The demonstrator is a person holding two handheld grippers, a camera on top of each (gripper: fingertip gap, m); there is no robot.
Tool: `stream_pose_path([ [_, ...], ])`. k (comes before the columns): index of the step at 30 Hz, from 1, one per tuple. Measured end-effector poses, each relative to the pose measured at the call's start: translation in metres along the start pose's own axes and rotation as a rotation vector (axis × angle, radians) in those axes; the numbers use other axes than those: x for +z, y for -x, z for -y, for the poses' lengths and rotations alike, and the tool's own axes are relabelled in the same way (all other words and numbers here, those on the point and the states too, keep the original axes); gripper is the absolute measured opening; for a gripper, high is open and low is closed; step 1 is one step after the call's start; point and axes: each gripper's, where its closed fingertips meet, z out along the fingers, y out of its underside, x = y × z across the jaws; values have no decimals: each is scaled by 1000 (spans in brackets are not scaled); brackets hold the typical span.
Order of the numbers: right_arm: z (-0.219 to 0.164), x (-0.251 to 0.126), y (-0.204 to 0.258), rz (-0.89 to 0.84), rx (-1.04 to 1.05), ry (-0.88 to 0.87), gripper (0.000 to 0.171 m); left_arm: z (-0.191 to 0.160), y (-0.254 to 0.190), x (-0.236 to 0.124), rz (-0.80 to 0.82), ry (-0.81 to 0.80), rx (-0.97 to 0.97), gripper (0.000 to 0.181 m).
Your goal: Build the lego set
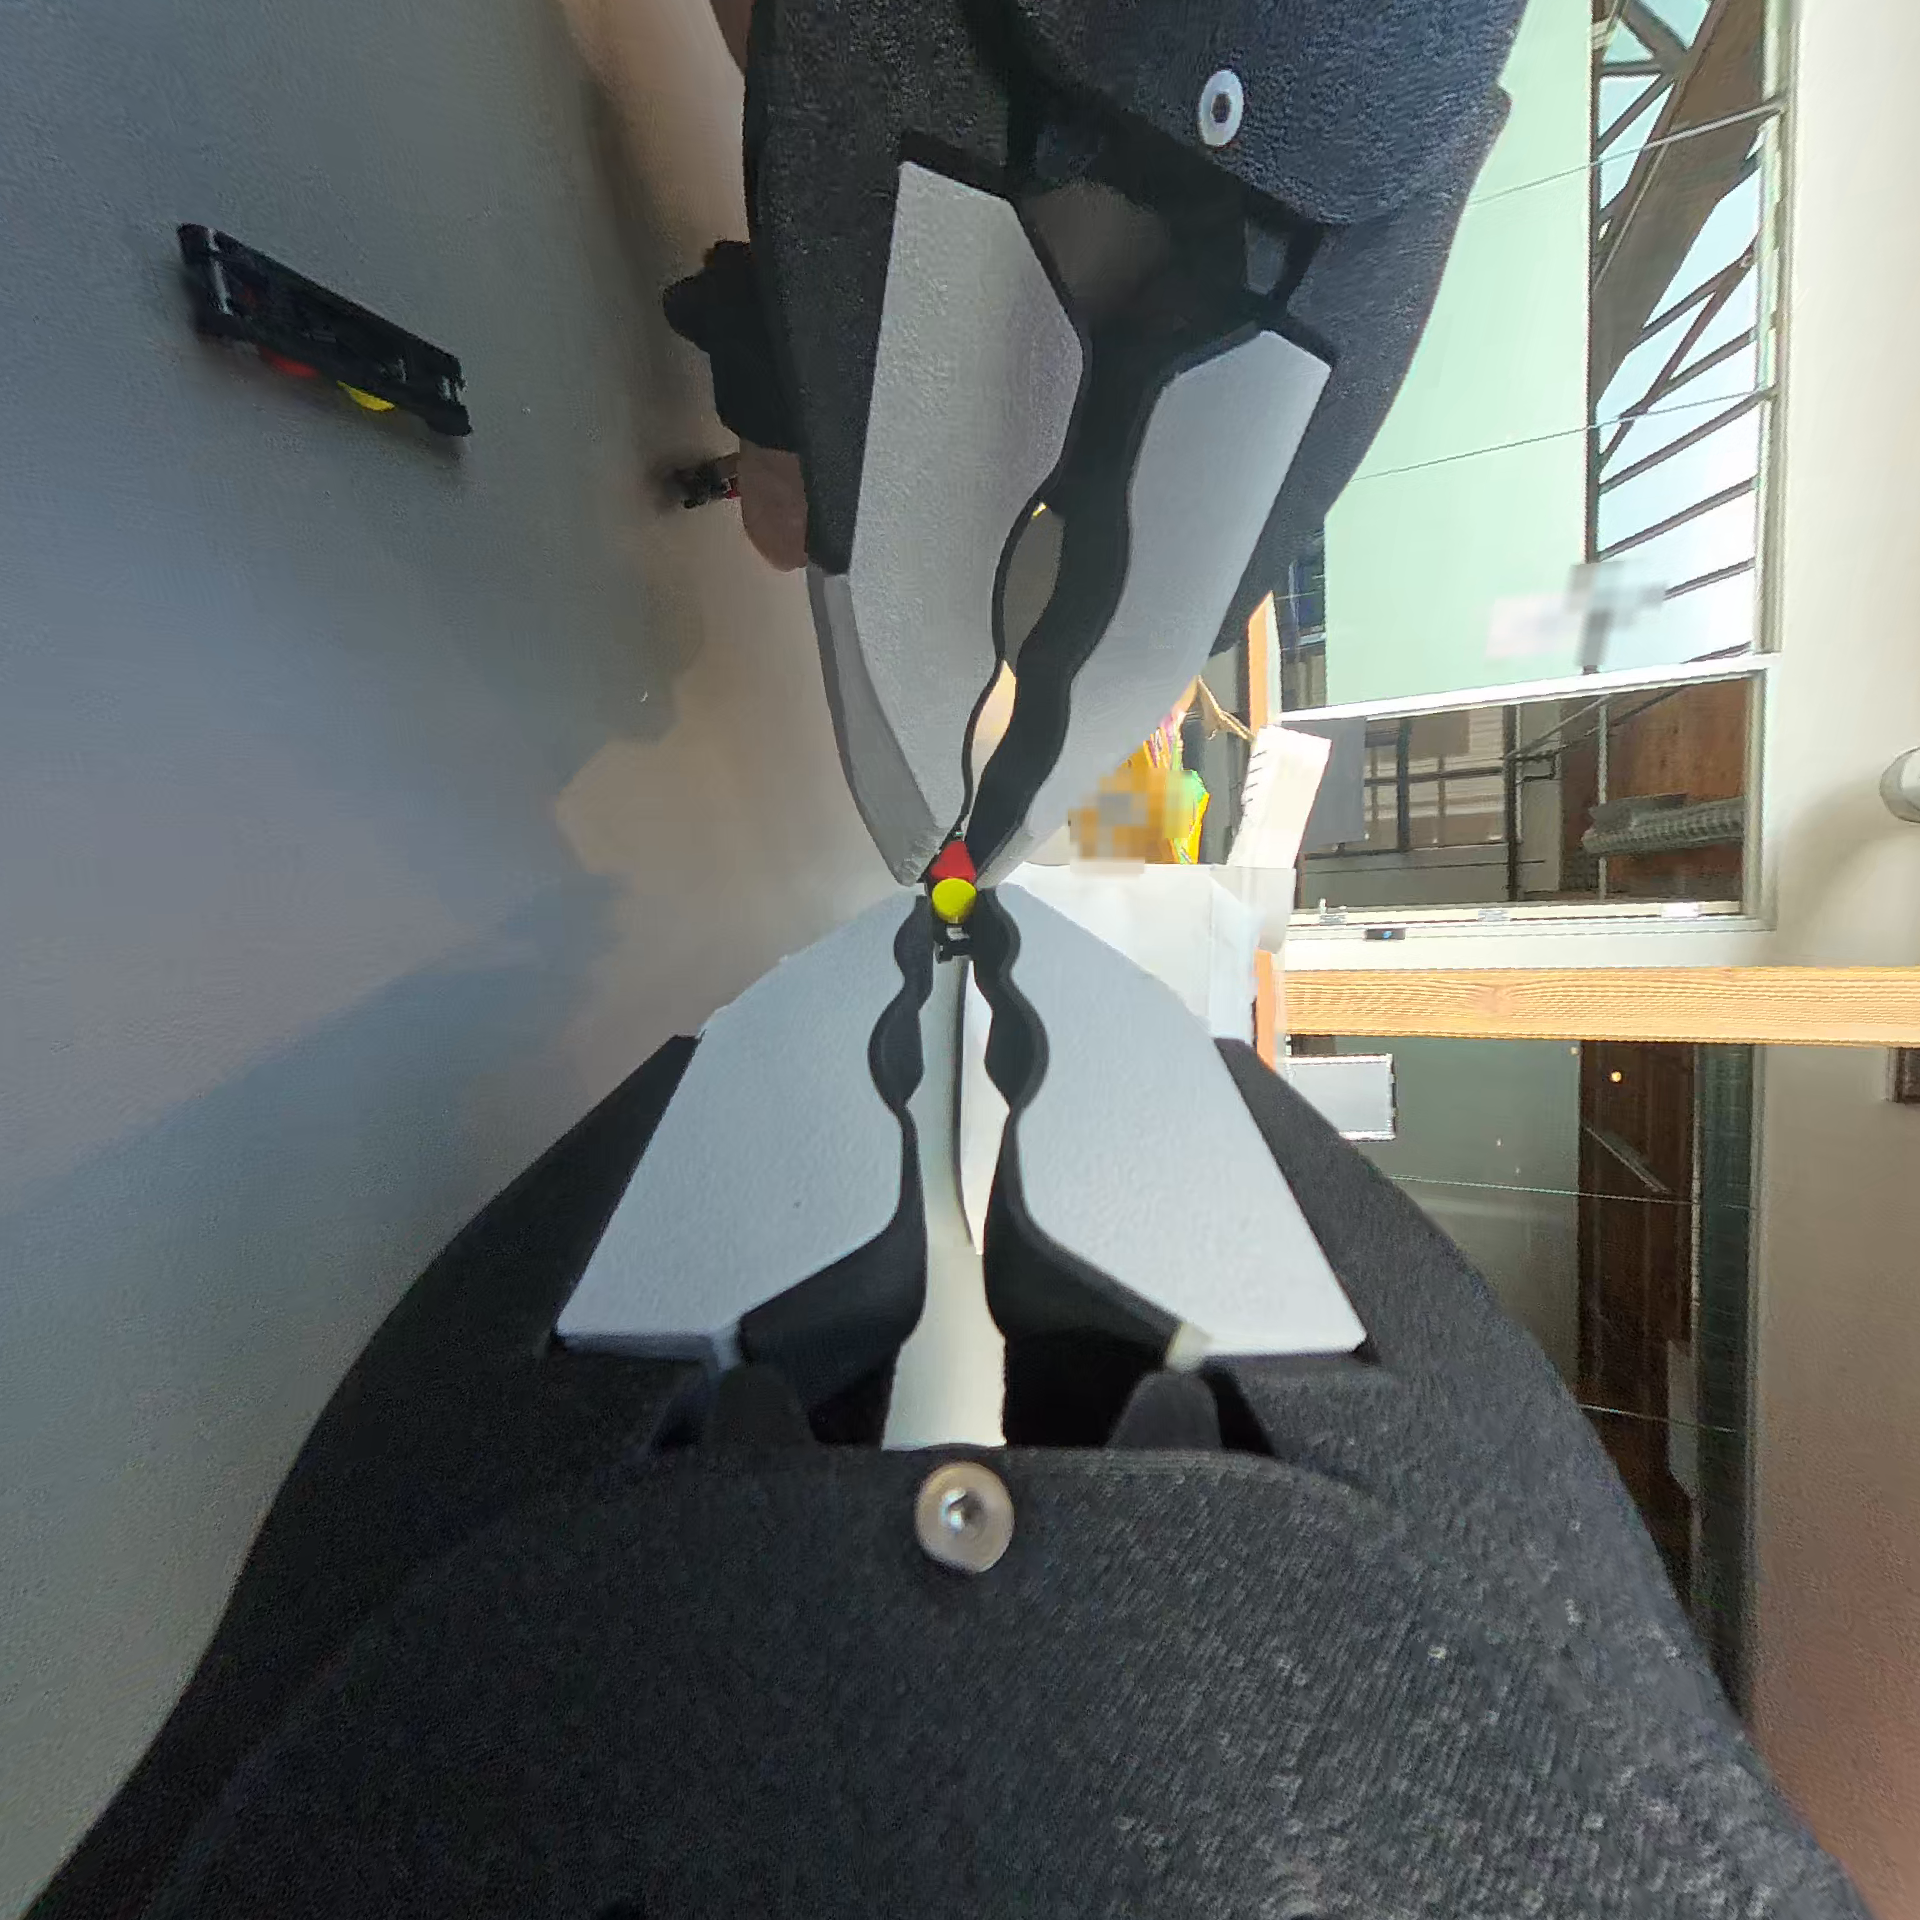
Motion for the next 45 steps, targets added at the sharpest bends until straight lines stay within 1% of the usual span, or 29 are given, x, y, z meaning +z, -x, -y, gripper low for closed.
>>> stream_pose_path([
  [1,1,1,2,24,31,-8,7,-1,-1,0,-5,9,21,8],
  [6,7,-1,6,41,5,-39,5,-5,-4,2,-2,47,88,7],
  [7,21,-4,4,33,40,-108,5,-8,-4,4,0,66,101,7],
  [8,41,-7,5,24,30,-189,4,-9,-3,6,10,72,108,8],
  [9,41,-3,7,19,9,-161,3,-13,-1,6,22,89,116,7],
  [10,28,2,9,39,23,-107,2,-16,3,5,38,92,112,7],
  [12,19,-6,-3,6,80,-127,0,-12,8,2,46,66,42,8],
  [14,9,-5,-7,9,144,-107,0,-13,10,3,60,73,49,8],
  [16,-11,4,-5,34,204,-3,0,-19,13,5,84,105,39,7],
  [18,-47,11,-8,-1,245,175,0,-32,32,0,184,175,26,8],
  [19,-55,10,-12,-25,272,207,1,-31,41,-4,225,171,7,8],
  [21,-60,8,-30,-117,406,161,1,-28,59,-12,308,150,-1,8],
  [22,-69,10,-33,-125,480,193,3,-28,66,-15,362,136,-23,8],
  [23,-71,11,-34,-131,556,181,4,-28,70,-18,401,112,-72,8],
  [24,-69,14,-32,-121,619,144,5,-30,67,-20,405,103,-95,8],
  [26,-65,20,-22,-46,640,127,14,-40,58,-23,373,171,42,8],
  [27,-64,19,-24,-56,620,113,16,-44,59,-27,367,195,75,8],
  [29,-59,15,-29,-54,659,64,17,-50,65,-38,343,204,-42,8],
  [31,-59,10,-32,-36,712,38,19,-49,67,-51,320,142,-162,8],
  [33,-56,7,-33,-12,728,10,19,-44,65,-64,302,48,-219,8],
  [35,-42,5,-31,42,748,-61,19,-33,59,-74,288,-51,-262,8],
  [37,-19,1,-33,61,749,-154,18,-26,53,-75,293,-104,-274,8],
  [39,12,0,-30,139,802,-256,18,-23,48,-71,314,-102,-222,8],
  [41,40,0,-25,255,919,-348,19,-13,41,-68,320,-116,-150,8],
  [43,53,-1,-31,300,1039,-414,23,-4,35,-67,330,-110,-62,8],
  [45,56,-2,-35,335,1148,-456,24,3,29,-65,329,-102,8,8],
])
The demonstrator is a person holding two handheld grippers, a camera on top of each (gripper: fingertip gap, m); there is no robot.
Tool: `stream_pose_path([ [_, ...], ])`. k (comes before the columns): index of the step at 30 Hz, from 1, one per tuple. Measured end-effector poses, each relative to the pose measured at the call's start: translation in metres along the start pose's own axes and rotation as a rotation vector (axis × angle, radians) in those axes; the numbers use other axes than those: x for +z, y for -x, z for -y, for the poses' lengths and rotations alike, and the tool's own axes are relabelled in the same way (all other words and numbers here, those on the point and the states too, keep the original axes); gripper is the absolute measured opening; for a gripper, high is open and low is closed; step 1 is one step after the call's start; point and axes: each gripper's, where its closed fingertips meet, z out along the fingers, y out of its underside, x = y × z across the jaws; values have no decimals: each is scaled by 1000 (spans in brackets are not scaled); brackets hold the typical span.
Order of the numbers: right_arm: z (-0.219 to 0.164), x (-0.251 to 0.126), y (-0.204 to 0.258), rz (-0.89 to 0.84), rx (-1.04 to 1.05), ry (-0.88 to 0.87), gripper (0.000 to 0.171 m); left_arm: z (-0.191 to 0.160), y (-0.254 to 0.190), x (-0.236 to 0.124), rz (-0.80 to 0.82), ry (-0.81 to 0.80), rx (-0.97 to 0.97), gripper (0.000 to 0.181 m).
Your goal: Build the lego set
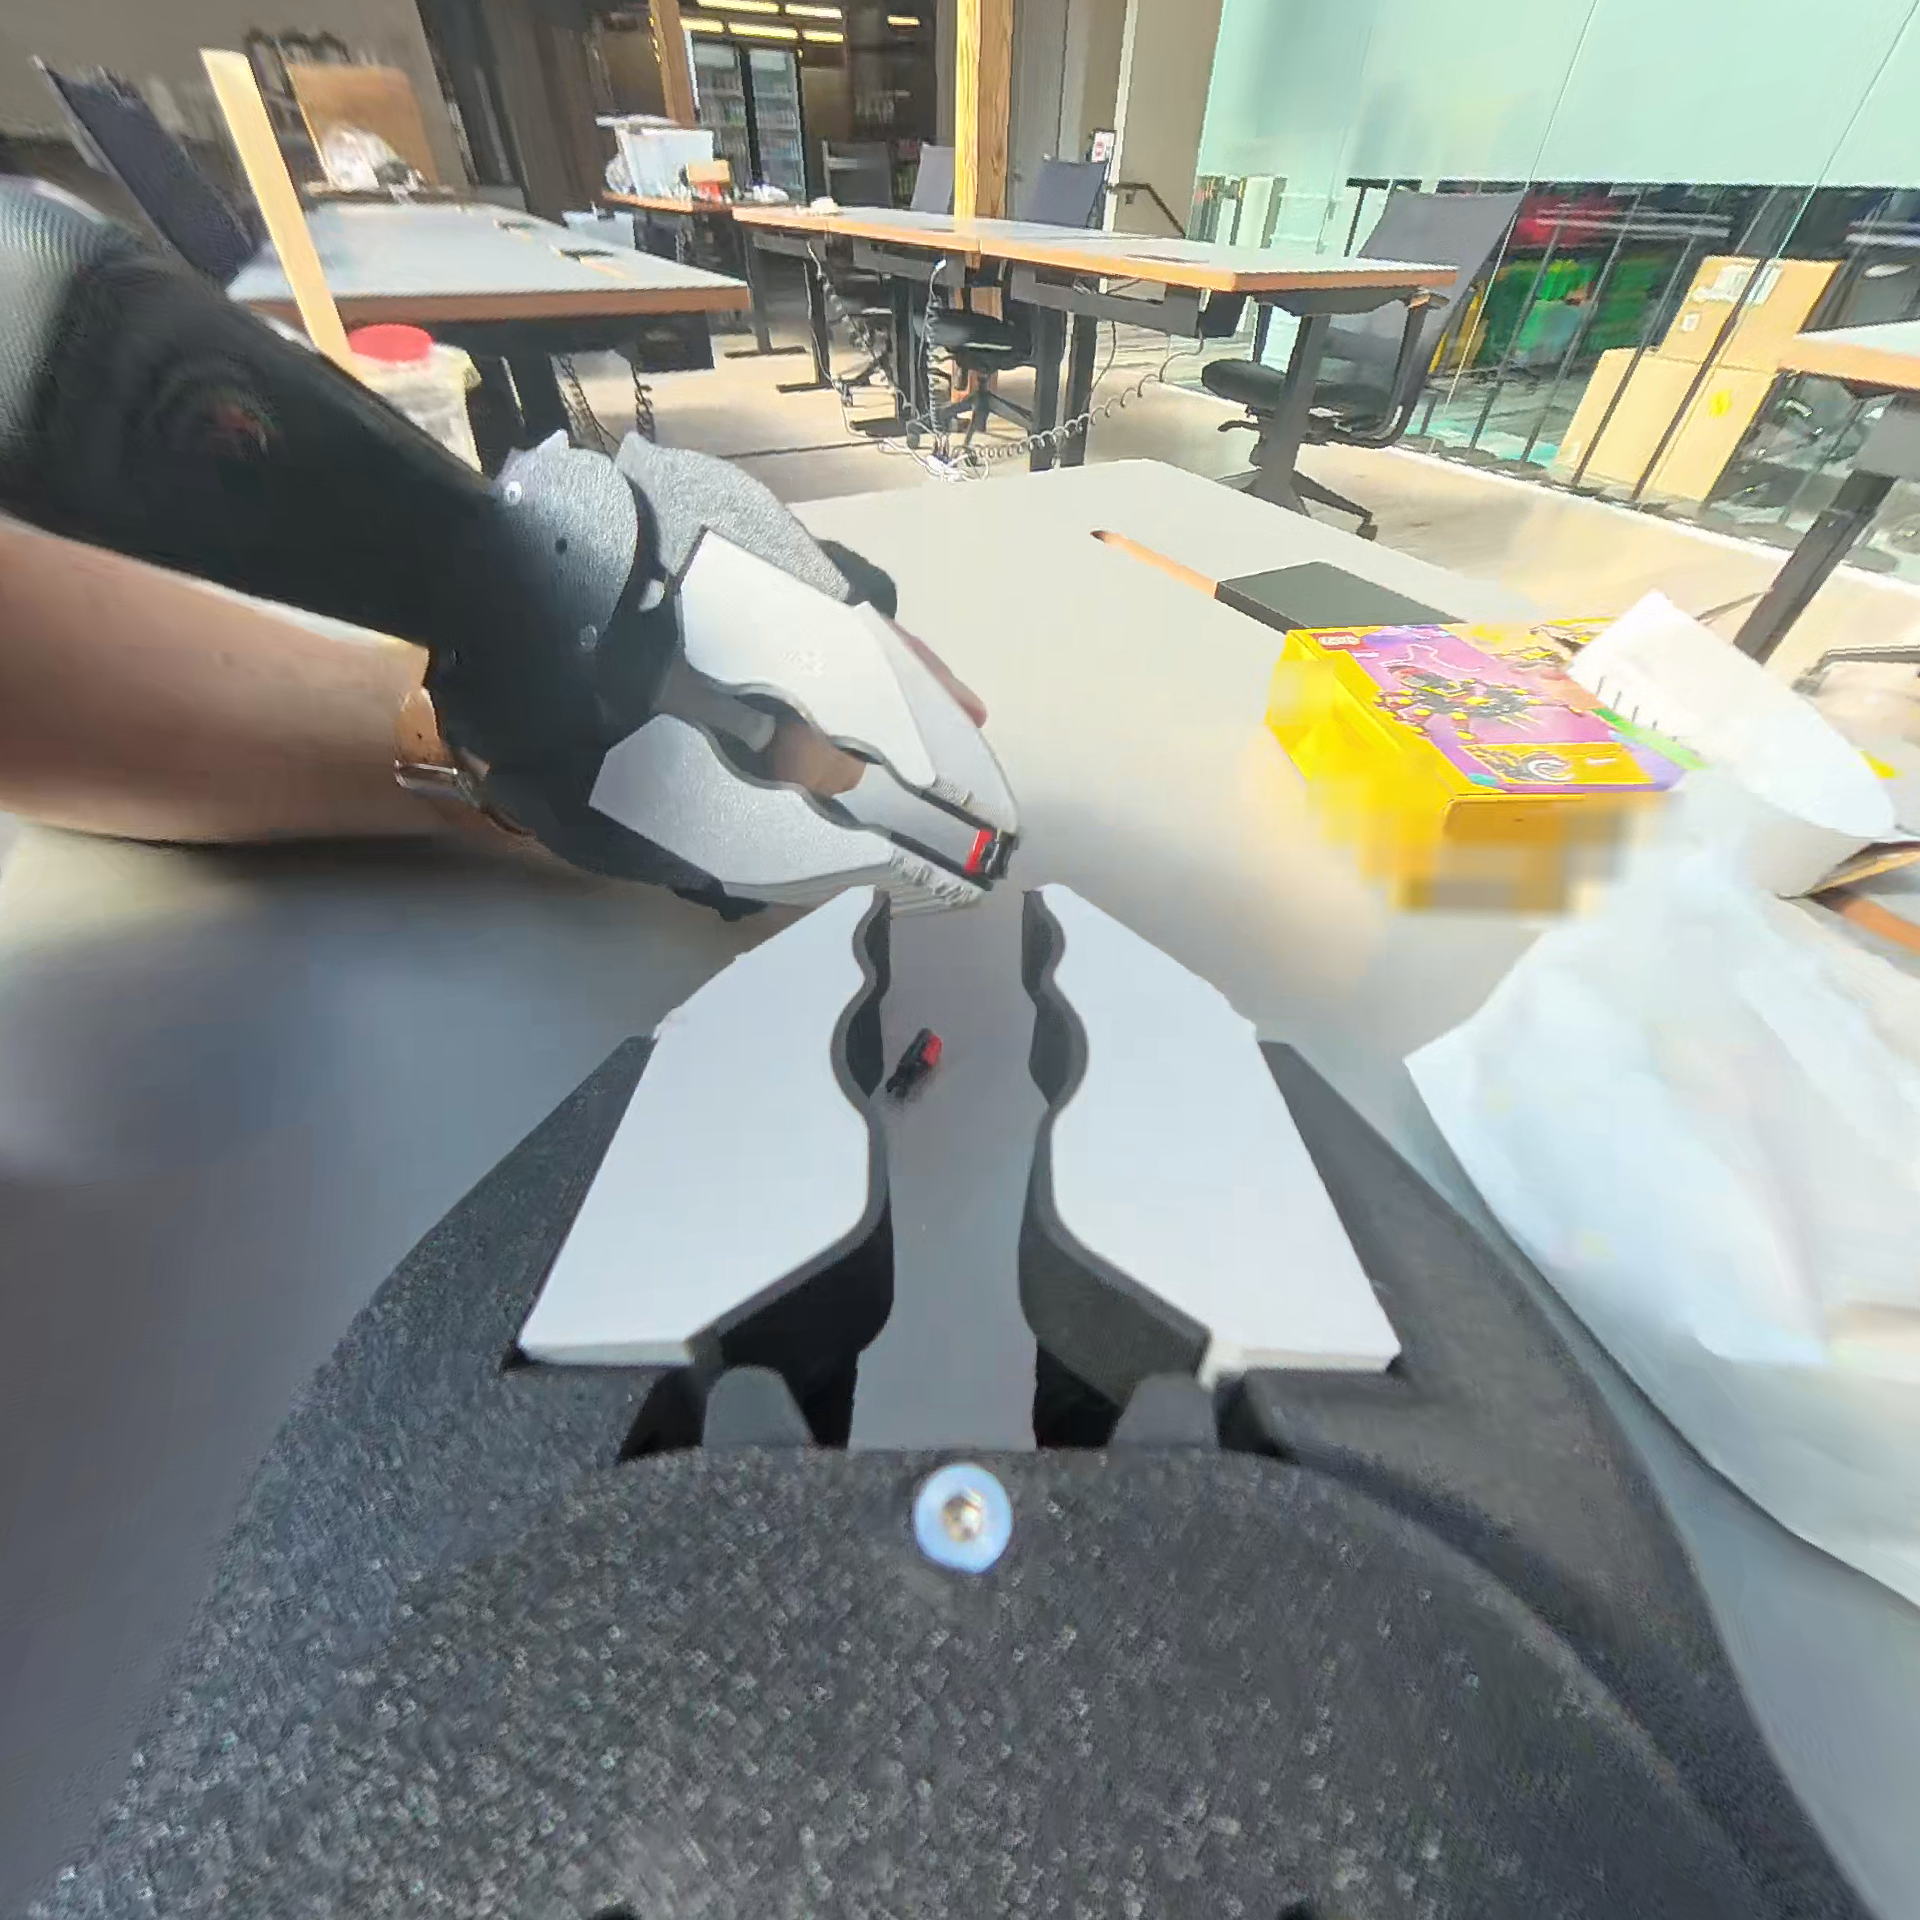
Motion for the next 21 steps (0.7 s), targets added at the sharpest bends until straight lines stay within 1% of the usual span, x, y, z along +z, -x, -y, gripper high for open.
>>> stream_pose_path([
  [2,1,0,1,45,83,-20,24,5,-7,1,-14,-1,42,8],
  [5,0,0,2,81,140,-33,13,8,-19,4,-43,8,112,8],
  [6,0,0,3,93,145,-31,0,9,-20,5,-47,10,118,8],
  [8,-3,0,2,96,159,-7,0,7,-20,6,-40,11,99,8],
  [11,-5,-2,-9,48,189,-4,0,8,-14,6,0,-1,52,9],
  [13,-4,-2,-11,53,224,-11,0,7,-13,8,9,11,60,9],
  [15,-6,-1,-12,40,215,-3,0,5,-14,10,5,24,60,9],
  [19,-7,0,-10,65,250,-1,0,4,-15,11,-5,14,63,8],
  [21,-6,-1,-6,112,291,-10,8,4,-15,11,-1,9,80,8],
])
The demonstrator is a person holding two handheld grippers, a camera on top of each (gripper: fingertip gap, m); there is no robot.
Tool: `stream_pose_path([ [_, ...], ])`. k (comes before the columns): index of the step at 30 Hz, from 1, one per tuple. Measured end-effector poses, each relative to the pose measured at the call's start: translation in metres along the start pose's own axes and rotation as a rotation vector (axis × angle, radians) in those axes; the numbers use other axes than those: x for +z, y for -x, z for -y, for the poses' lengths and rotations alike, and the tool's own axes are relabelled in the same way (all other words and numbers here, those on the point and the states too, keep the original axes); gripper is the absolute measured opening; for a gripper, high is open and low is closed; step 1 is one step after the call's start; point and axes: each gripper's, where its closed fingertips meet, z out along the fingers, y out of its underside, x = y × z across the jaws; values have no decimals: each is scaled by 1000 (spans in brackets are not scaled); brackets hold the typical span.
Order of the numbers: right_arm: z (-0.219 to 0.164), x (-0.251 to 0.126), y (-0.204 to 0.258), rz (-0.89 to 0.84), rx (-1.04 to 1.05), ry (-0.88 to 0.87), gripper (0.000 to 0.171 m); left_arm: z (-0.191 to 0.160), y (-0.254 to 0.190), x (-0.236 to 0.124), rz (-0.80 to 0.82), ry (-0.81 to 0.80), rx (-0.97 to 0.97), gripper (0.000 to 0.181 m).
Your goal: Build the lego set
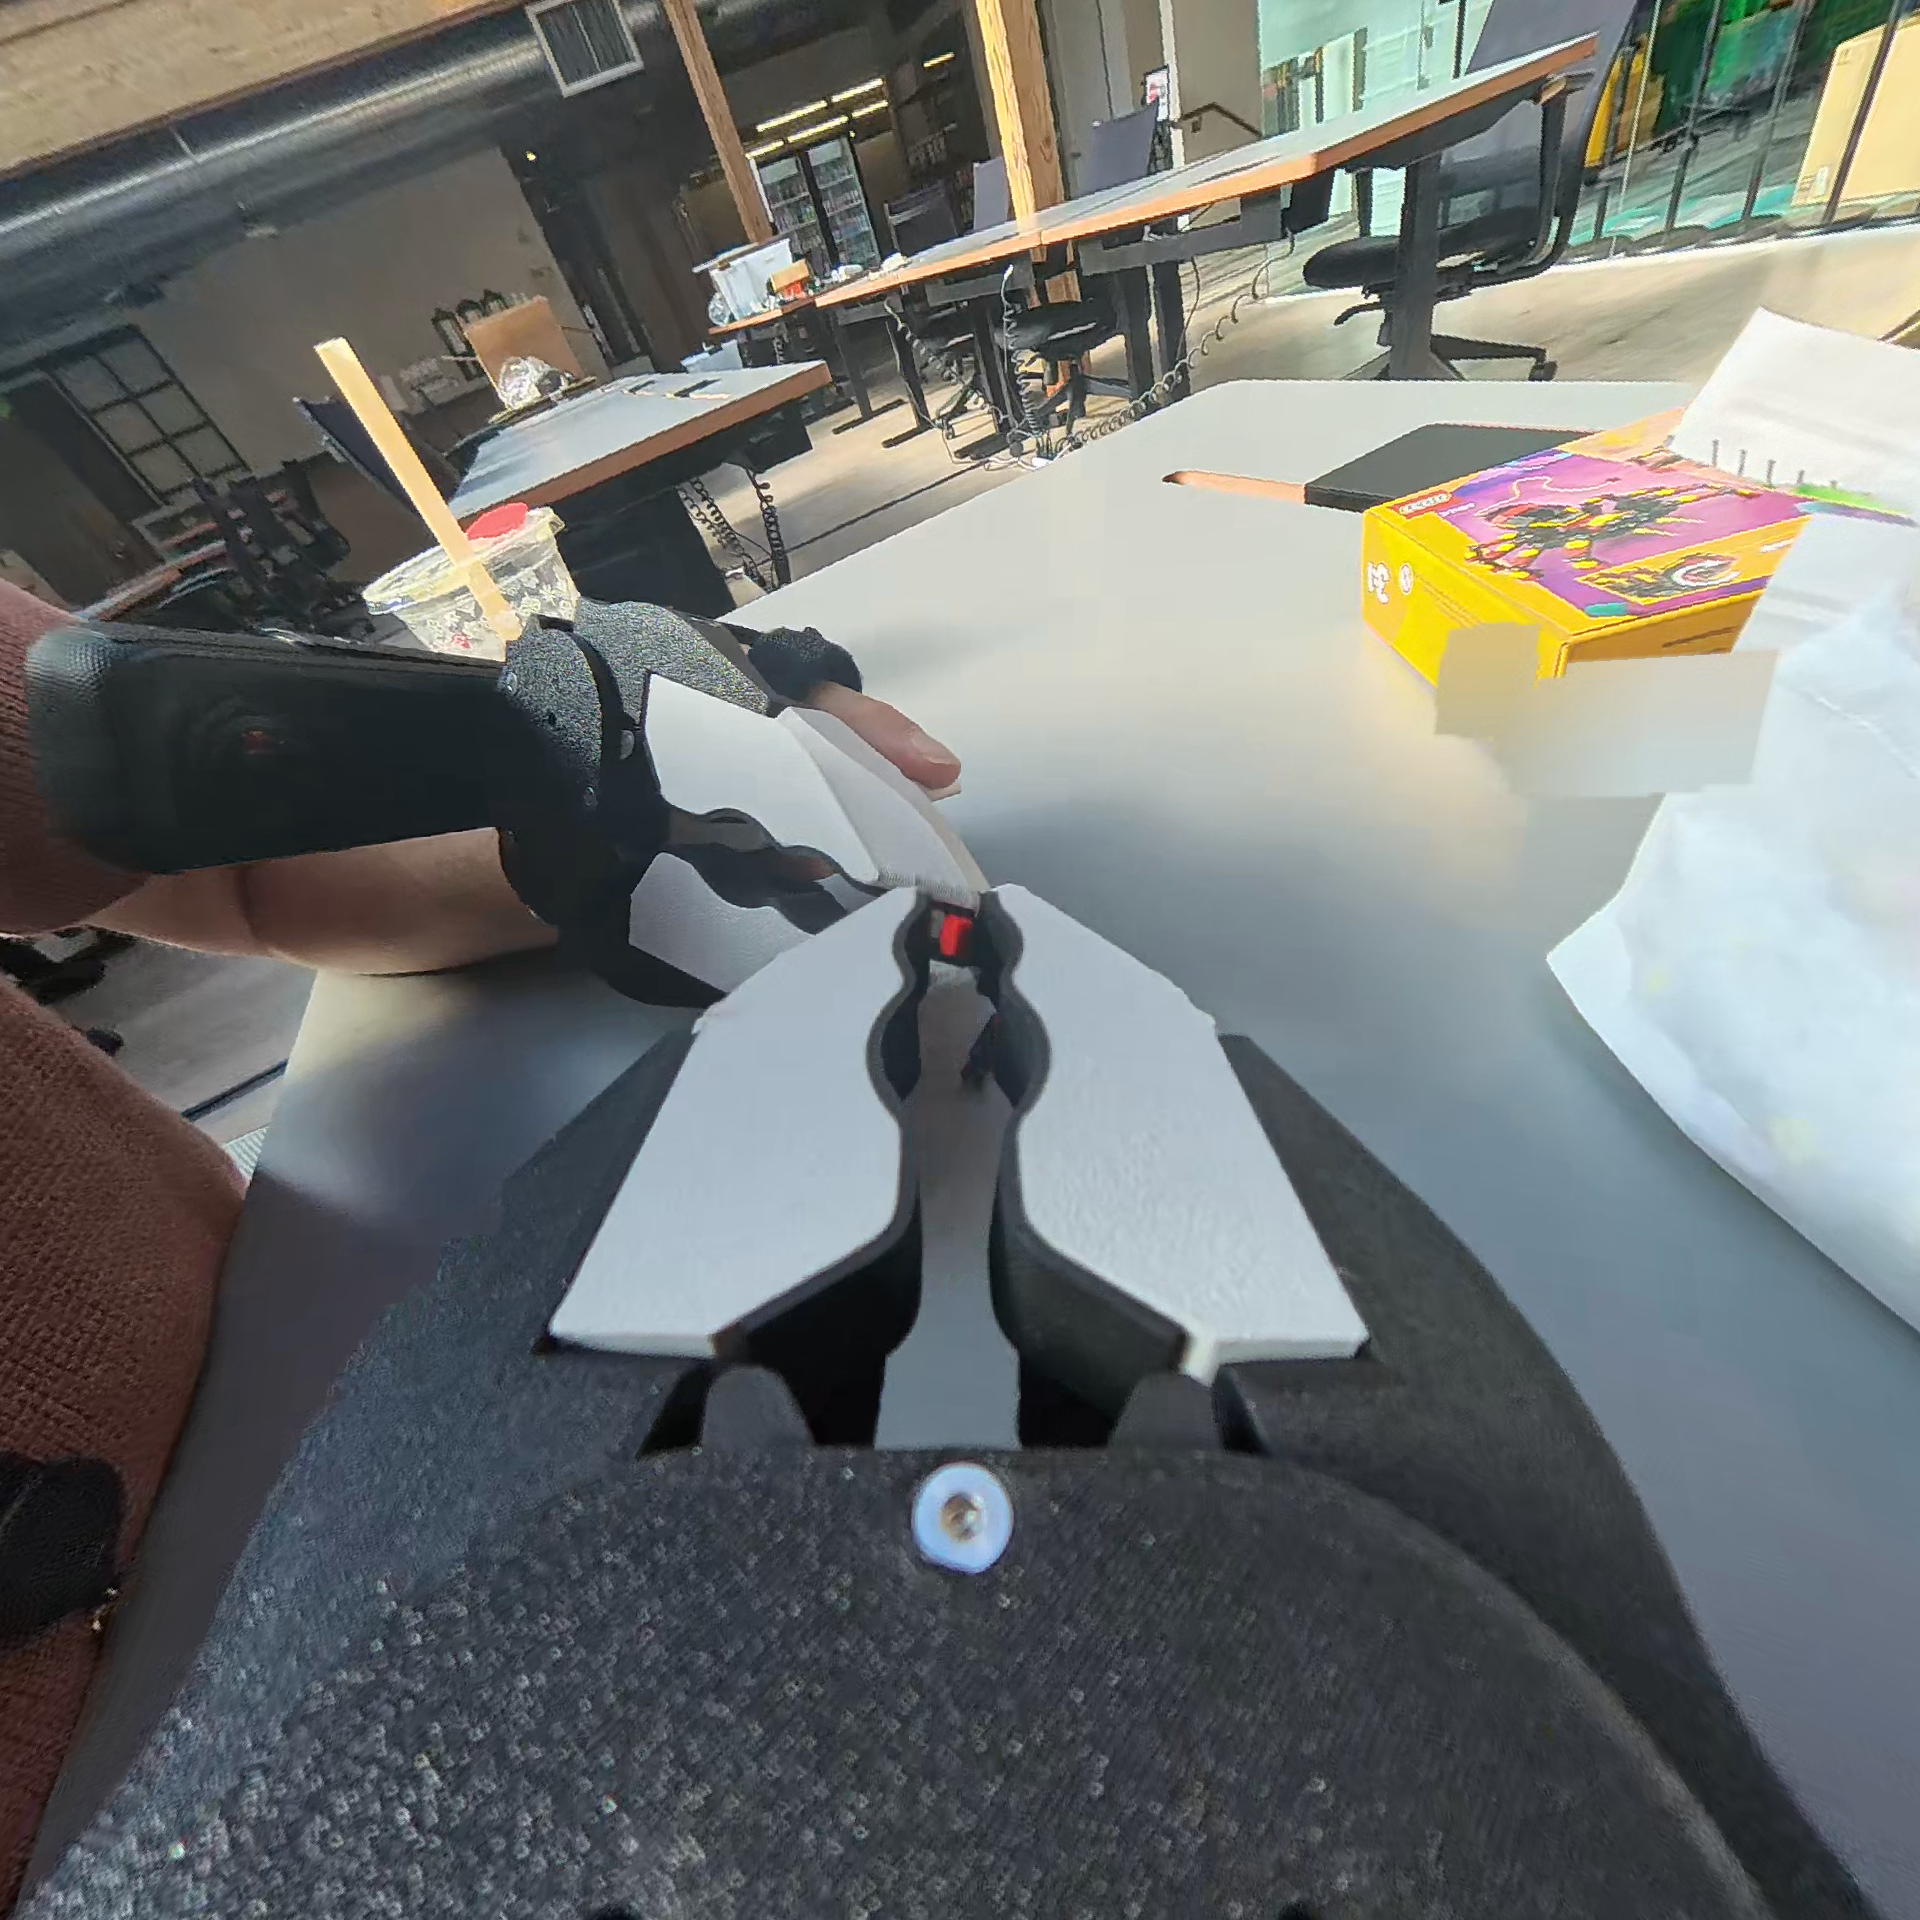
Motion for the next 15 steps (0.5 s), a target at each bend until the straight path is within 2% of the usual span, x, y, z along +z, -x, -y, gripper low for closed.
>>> stream_pose_path([
  [15,-3,-4,-2,37,83,16,19,5,6,-3,40,-30,30,8],
])
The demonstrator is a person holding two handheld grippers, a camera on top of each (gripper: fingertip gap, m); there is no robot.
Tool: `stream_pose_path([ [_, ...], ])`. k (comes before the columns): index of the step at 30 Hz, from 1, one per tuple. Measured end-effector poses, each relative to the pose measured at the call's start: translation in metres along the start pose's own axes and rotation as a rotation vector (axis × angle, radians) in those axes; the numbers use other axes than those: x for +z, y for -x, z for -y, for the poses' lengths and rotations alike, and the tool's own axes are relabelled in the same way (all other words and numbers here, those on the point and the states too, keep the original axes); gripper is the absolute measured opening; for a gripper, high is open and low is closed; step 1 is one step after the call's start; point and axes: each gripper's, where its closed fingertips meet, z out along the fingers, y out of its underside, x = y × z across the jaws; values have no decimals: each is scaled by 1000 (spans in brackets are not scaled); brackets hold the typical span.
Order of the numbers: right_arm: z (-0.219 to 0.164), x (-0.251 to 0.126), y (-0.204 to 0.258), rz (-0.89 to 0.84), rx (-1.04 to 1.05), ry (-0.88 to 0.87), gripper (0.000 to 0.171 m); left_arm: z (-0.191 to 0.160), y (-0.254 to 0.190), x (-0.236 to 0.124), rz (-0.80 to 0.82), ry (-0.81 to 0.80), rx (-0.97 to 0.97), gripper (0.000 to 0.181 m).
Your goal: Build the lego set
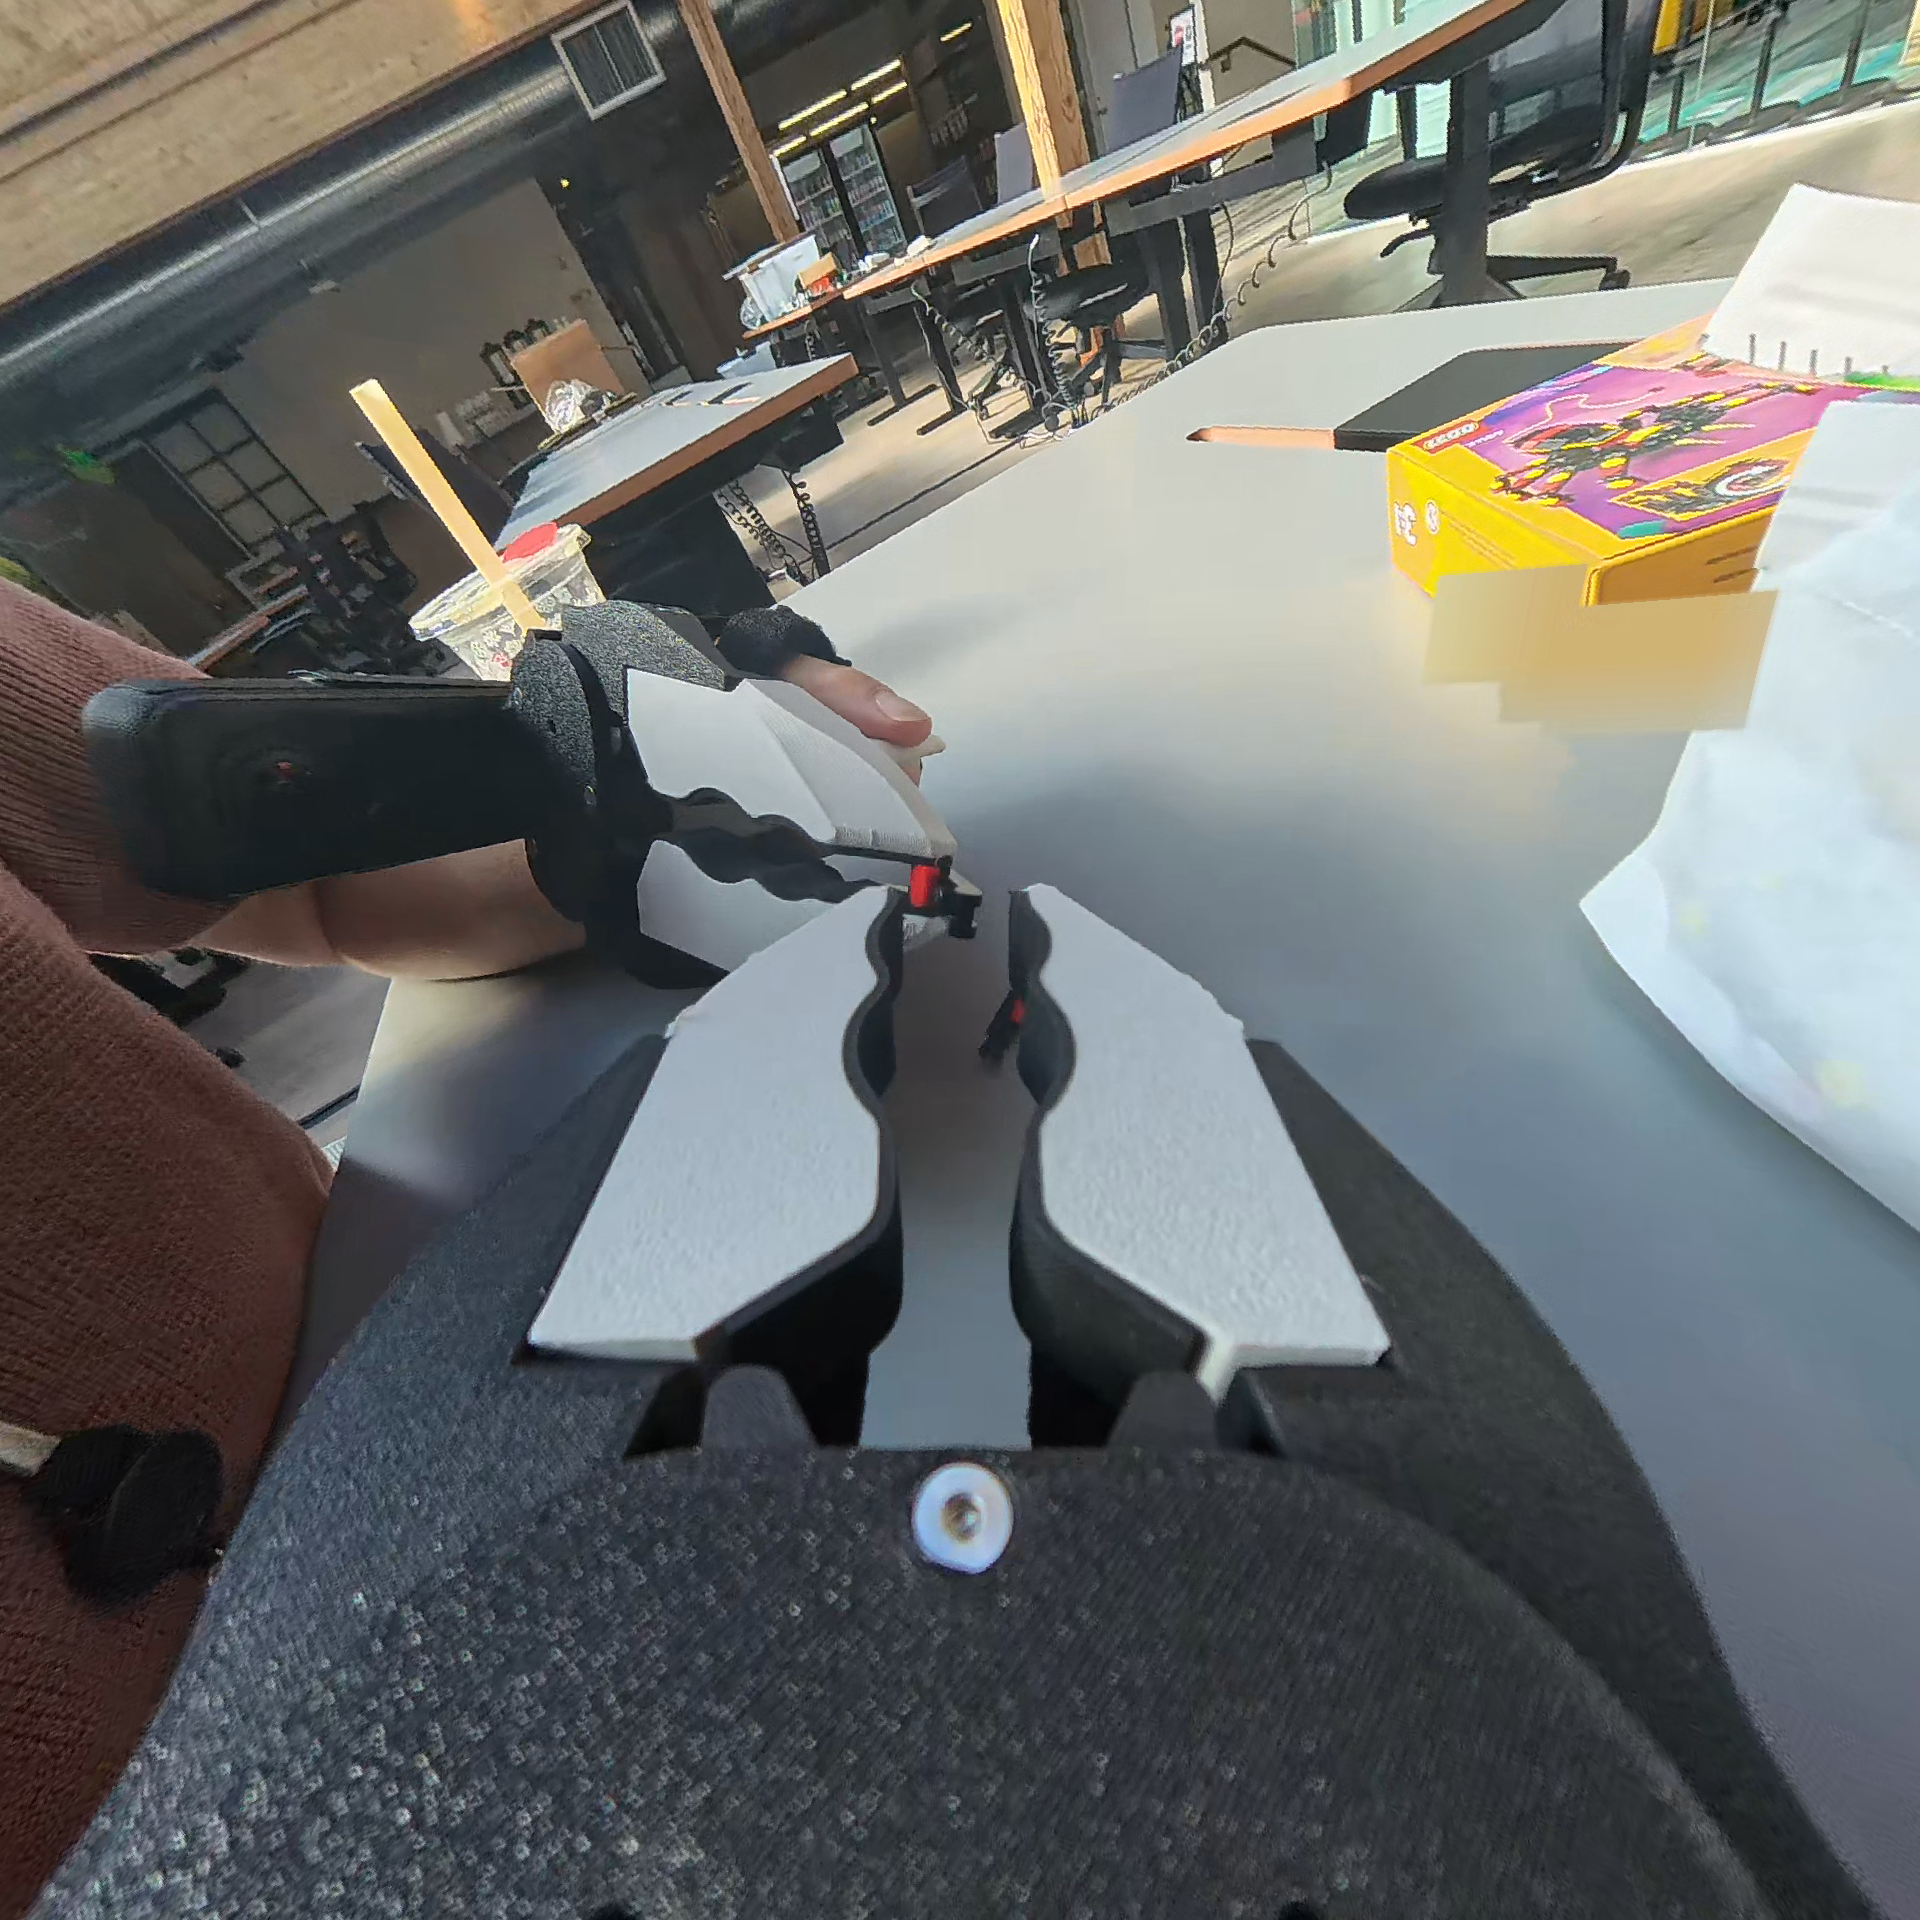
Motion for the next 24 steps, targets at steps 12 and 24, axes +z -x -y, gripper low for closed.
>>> stream_pose_path([
  [12,-4,3,5,32,-1,25,4,0,-4,-1,-15,-9,22,8],
  [24,9,-9,-21,-248,-169,-10,5,-9,4,2,51,44,-27,13],
])
